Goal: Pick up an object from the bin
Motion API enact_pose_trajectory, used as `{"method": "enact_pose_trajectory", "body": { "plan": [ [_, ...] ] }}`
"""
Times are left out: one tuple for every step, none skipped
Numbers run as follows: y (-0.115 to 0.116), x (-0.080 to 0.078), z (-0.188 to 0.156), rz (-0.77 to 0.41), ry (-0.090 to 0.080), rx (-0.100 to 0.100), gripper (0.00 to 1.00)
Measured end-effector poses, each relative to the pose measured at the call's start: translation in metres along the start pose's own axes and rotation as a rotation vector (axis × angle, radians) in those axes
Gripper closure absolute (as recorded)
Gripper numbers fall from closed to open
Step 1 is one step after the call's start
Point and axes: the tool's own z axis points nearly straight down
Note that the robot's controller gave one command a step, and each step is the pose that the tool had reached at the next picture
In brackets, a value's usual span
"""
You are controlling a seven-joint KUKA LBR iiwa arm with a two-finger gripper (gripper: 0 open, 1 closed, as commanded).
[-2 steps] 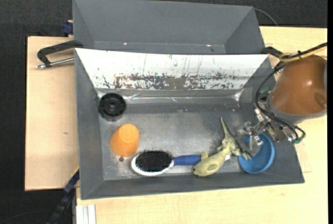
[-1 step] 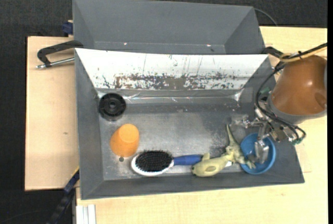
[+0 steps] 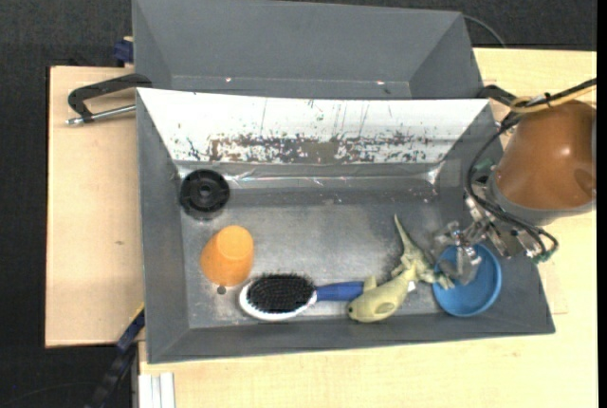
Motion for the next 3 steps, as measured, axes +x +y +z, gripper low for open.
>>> {"method": "enact_pose_trajectory", "body": {
  "plan": [
    [0.004,0.000,-0.090,0.051,-0.007,0.005,1.00],
    [0.026,-0.018,-0.003,-0.452,-0.005,0.009,1.00],
    [0.016,-0.030,-0.132,-0.519,-0.007,0.007,1.00]
  ]
}}
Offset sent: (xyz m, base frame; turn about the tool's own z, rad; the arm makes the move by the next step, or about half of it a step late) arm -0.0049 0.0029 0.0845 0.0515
